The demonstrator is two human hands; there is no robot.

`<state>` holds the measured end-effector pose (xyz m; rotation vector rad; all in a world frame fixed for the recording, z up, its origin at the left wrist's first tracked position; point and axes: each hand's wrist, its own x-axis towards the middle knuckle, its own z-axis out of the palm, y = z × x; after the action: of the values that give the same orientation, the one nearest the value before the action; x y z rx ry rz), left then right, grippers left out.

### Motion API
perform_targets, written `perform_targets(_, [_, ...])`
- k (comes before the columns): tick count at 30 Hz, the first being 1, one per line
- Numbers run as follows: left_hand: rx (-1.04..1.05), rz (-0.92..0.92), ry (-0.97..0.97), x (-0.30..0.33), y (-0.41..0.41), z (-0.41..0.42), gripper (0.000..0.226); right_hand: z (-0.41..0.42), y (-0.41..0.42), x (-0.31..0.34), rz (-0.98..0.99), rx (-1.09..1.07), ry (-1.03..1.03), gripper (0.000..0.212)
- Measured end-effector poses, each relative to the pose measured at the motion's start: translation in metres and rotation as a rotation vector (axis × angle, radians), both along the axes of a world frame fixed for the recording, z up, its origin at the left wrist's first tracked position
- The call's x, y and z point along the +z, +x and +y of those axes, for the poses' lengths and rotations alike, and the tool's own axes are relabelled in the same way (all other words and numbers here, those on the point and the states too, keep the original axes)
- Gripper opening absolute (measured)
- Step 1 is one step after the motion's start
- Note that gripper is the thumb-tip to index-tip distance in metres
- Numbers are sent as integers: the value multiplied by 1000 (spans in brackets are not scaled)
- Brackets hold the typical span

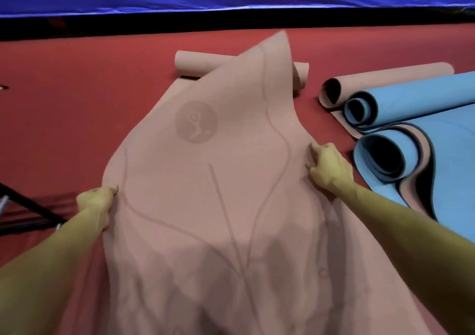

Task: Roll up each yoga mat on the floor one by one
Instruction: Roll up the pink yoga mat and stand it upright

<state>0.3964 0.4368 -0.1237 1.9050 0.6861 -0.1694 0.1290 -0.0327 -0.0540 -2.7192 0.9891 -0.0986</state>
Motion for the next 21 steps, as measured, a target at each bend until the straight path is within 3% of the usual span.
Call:
perform_targets(3, [-97,108,160,-20,-12,11,49,-9,-15,-19,157,-61,50,18])
perform_targets(6, [-260,100,304,-25,-28,-21,31,-36,-52,-54,357,-172,131,33])
perform_targets(10, [-260,51,346,-19,-27,-43,25,-37,-57,-61,378,-200,103,33])
perform_targets(17, [-278,-97,324,-3,-31,-39,27,-29,-82,-66,555,-154,239,63])
perform_targets(19, [-340,-43,377,2,-36,-37,33,-17,-95,-57,628,-155,238,73])
perform_targets(21, [-452,43,494,10,-52,-41,54,0,-112,-47,732,-149,198,67])
